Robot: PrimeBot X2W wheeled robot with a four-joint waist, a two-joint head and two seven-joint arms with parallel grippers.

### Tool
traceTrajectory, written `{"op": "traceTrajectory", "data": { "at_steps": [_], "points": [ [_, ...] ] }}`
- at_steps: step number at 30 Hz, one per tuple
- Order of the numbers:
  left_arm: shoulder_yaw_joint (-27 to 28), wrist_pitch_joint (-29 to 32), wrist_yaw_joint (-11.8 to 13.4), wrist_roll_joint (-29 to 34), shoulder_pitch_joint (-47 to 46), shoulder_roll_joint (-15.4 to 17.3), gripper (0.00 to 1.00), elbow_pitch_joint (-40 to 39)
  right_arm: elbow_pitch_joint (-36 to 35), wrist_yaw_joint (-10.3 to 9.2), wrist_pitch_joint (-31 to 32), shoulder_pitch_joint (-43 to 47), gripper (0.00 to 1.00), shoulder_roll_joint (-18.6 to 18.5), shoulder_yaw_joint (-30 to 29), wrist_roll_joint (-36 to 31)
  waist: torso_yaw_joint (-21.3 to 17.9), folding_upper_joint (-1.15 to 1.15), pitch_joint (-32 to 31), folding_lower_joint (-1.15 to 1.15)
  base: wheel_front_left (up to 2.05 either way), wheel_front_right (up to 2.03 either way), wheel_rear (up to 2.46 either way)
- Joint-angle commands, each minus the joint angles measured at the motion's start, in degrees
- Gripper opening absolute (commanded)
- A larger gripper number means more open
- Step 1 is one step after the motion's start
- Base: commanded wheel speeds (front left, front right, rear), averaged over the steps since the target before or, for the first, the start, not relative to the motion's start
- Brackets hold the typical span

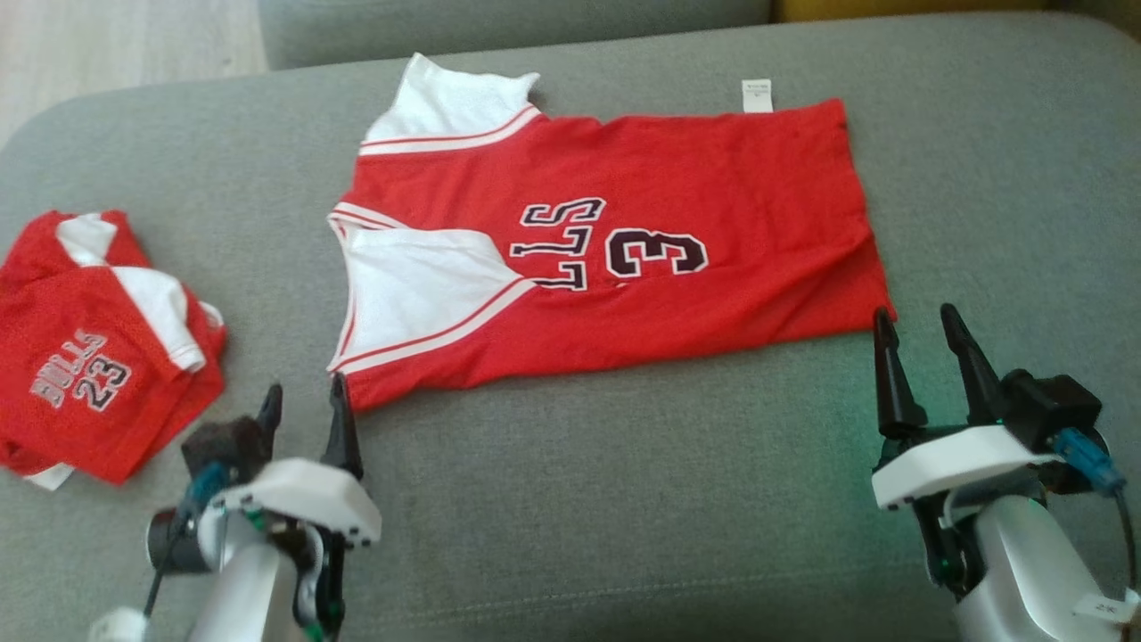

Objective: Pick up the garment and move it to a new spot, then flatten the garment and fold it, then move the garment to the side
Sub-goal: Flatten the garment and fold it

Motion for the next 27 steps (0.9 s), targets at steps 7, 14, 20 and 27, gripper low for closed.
{"op": "traceTrajectory", "data": {
  "at_steps": [7,14,20,27],
  "points": [
    [2.47,-0.46,1.18,1.25,-8.94,0.93,1.00,8.63,-2.54,0.39,-0.63,-2.87,1.00,0.97,1.07,-0.72,-2.57,0.00,2.41,0.00,0.00,0.00,0.00],
    [1.70,-0.39,3.40,2.69,-13.03,2.01,1.00,18.21,-3.04,0.39,-0.64,-3.38,1.00,1.49,0.42,-1.04,-3.86,0.00,3.61,0.00,0.00,0.00,0.00],
    [0.41,-0.25,1.78,2.74,-15.05,1.93,0.38,22.62,-3.11,0.39,-0.64,-3.44,1.00,1.71,-0.07,-1.21,-3.77,0.00,4.04,0.00,0.00,0.00,0.00],
    [-0.67,-0.42,-0.42,2.81,-16.54,1.56,0.00,20.23,0.65,0.39,3.64,-5.52,1.00,2.76,-3.40,-0.01,-1.81,0.00,4.30,0.00,0.00,0.00,0.00]
  ]
}}
